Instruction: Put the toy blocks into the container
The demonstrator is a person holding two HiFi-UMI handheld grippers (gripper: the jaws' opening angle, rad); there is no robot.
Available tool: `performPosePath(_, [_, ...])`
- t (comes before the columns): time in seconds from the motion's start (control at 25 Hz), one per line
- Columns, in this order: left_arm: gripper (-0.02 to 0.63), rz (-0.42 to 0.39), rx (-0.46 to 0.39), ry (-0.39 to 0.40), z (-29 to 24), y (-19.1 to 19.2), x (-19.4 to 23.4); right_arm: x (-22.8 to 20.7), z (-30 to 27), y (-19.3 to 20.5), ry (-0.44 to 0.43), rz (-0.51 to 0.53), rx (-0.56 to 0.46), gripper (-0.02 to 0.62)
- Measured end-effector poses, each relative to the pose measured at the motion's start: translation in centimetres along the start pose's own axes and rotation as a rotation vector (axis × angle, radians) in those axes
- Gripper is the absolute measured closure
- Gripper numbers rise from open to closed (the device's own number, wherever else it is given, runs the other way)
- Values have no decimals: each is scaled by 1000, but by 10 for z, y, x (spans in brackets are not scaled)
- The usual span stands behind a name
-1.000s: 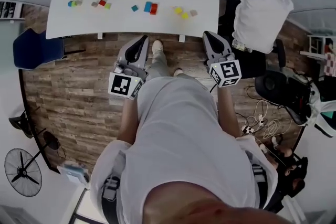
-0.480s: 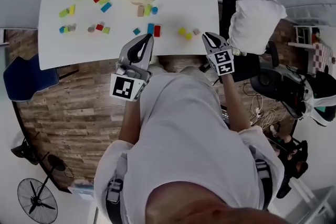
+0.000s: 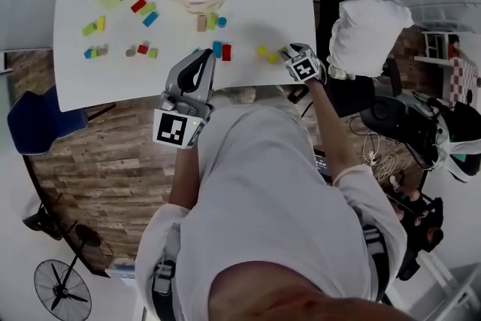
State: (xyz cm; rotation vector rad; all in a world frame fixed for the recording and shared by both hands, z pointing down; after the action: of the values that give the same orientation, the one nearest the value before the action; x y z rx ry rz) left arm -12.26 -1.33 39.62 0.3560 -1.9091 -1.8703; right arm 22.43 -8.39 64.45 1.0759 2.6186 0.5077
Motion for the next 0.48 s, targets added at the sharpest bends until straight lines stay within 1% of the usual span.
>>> performPosePath(0.16, [607, 1, -5, -62, 0, -2, 2, -7, -21, 5, -53, 3, 59, 423])
performPosePath(0.28, [607, 8, -6, -103, -2, -1, 3, -7, -33, 5, -73, 59, 95, 423])
performPosePath(0.4, [607, 10, -9, -136, -2, -1, 5, -5, -39, 8, -84, 95, 129, 472])
performPosePath(0.48, [607, 15, -14, -155, -2, -1, 7, -4, -38, 9, -95, 109, 128, 472])
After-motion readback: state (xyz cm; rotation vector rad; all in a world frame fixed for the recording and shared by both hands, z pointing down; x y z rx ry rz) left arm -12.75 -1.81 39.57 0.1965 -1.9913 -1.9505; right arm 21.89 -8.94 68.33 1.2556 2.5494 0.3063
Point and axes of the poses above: the fingertips, and each gripper's own axes: z backward along the fingers, x to its left, y out of its underside, the point moved 10 cm from there along z, backward along the fingers, and after that the axes turned 11 degrees about -y, right-handed, at the moved point
